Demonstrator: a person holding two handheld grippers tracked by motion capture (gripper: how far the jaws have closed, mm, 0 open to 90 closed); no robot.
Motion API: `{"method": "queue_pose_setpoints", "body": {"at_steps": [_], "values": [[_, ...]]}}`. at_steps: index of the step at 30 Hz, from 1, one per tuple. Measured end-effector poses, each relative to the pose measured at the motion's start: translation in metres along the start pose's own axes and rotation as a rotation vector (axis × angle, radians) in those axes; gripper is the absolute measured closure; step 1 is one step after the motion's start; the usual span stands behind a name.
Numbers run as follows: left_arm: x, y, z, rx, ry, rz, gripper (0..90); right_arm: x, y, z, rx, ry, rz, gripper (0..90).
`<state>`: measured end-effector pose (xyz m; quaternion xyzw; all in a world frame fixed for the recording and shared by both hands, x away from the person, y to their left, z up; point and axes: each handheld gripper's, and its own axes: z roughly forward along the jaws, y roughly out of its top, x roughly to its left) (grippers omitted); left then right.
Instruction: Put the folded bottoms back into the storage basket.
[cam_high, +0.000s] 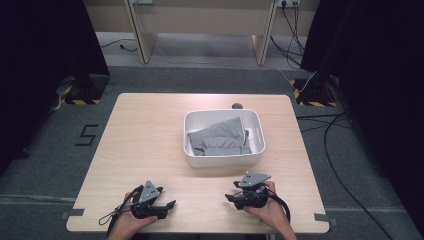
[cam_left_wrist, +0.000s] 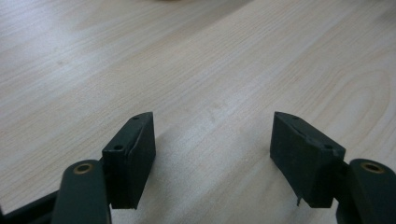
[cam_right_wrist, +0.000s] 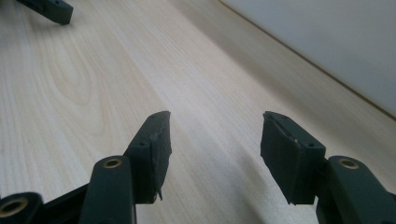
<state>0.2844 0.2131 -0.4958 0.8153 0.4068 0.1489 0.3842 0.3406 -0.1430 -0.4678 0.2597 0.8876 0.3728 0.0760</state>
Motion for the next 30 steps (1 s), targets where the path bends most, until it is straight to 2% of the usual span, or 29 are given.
{"method": "queue_pose_setpoints", "body": {"at_steps": [7,12,23,30], "values": [[0.000,0.000,0.001,0.000,-0.002,0.001,29.9,0.003,-0.010,0.001,0.028,-0.029,0.000,43.8],[0.000,0.001,0.001,0.005,-0.006,0.006,29.1,0.006,-0.015,0.002,0.042,-0.027,-0.003,43.8],[0.000,0.002,0.002,0.003,-0.008,0.007,28.8,0.011,-0.017,0.003,0.041,-0.030,-0.003,42.1],[0.000,0.001,0.002,0.003,-0.008,0.007,28.8,0.013,-0.020,0.003,0.012,-0.034,-0.005,39.5]]}}
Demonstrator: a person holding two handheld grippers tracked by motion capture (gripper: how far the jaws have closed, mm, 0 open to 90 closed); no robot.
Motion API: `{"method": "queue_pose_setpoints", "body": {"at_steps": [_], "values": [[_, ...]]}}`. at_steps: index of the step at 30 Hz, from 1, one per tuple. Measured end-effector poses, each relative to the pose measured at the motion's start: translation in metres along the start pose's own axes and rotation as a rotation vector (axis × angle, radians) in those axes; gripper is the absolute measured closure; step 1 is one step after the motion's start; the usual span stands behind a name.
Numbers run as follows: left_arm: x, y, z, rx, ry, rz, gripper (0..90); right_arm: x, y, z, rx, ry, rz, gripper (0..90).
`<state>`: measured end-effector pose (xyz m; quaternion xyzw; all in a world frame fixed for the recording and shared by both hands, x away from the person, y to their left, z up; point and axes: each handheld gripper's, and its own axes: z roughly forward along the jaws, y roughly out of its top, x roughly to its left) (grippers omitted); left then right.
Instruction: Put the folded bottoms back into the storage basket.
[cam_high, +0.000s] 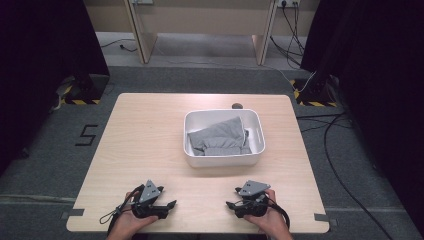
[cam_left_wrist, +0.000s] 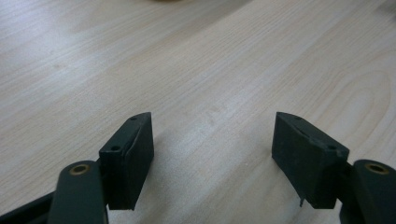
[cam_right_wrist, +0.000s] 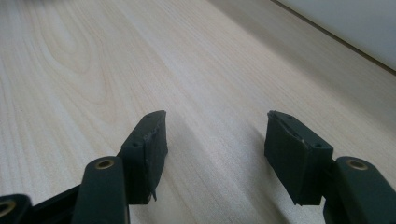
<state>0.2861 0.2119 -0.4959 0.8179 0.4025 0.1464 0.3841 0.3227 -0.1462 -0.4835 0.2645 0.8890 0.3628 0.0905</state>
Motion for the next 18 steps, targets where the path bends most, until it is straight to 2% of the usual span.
{"method": "queue_pose_setpoints", "body": {"at_steps": [7,18], "values": [[0.0000,0.0000,0.0000,0.000,0.000,0.000,28.8,0.0018,-0.0037,0.0006,-0.028,-0.001,0.000,36.5],[0.0000,0.0000,0.0000,0.000,-0.001,0.000,28.8,0.0042,-0.0050,-0.0003,-0.027,0.006,-0.008,34.4]]}}
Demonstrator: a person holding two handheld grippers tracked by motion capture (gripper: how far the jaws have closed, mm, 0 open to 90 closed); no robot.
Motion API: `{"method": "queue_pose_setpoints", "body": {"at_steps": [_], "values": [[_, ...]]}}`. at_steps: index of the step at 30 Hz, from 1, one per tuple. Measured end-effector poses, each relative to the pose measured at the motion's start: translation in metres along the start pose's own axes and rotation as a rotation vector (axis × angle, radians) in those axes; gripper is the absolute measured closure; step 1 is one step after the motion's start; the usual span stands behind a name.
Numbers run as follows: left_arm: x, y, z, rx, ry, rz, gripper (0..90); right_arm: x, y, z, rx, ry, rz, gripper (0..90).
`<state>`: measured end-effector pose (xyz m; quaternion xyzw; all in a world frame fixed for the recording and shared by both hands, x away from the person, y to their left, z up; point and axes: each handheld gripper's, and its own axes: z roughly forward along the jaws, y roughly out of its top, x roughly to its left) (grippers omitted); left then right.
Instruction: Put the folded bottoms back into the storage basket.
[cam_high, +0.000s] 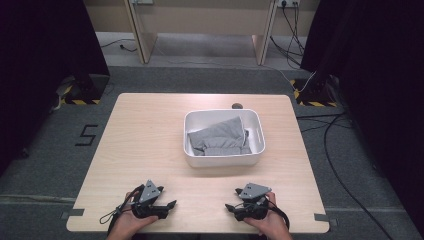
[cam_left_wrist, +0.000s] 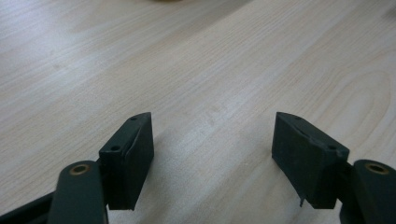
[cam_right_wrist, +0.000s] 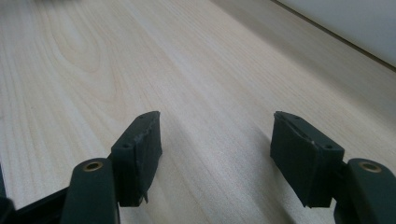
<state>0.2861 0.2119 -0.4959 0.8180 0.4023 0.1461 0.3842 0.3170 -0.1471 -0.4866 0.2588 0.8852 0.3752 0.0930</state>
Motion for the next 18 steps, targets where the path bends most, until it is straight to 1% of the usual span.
{"method": "queue_pose_setpoints", "body": {"at_steps": [9,12,18], "values": [[0.0001,0.0000,0.0000,0.001,0.001,0.001,28.6,0.0002,0.0001,0.0002,0.003,0.005,0.002,33.6],[0.0000,0.0000,0.0000,0.000,0.001,0.000,28.7,-0.0002,0.0003,0.0004,0.001,0.005,-0.007,33.0],[0.0000,0.0000,0.0000,0.000,0.000,0.000,28.7,-0.0001,0.0003,0.0005,0.002,0.006,-0.007,32.7]]}}
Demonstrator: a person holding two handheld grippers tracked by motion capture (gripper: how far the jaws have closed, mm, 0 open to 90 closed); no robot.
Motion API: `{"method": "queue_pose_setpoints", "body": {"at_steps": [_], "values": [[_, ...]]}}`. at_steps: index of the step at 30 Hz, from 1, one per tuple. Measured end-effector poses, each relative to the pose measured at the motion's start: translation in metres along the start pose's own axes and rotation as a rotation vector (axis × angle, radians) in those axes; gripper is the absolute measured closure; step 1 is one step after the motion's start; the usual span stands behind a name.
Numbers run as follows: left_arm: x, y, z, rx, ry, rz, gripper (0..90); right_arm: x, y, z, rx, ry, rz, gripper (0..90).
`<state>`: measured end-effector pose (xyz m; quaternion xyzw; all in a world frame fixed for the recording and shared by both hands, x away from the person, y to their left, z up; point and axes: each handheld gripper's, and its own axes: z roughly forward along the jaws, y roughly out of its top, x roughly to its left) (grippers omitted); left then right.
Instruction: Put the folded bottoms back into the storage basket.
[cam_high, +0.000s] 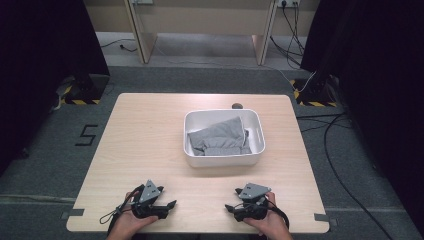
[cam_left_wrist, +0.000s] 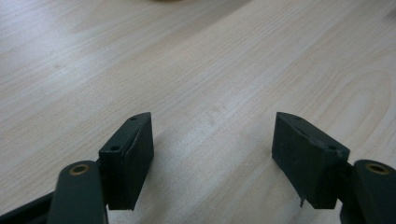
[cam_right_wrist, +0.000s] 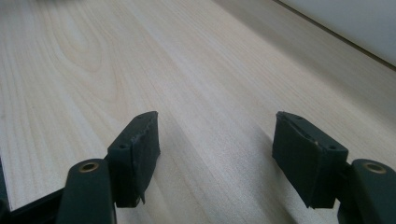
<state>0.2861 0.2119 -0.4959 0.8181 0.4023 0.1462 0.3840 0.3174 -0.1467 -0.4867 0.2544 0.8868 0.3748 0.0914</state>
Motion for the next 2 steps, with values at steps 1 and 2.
{"method": "queue_pose_setpoints", "body": {"at_steps": [1,2], "values": [[0.0000,0.0000,0.0000,0.000,0.000,0.000,28.7,0.0000,0.0000,0.0000,0.000,0.000,0.000,32.6],[-0.0001,0.0000,0.0000,0.000,0.001,0.000,28.7,0.0001,0.0000,0.0000,0.001,0.000,0.000,32.5]]}}
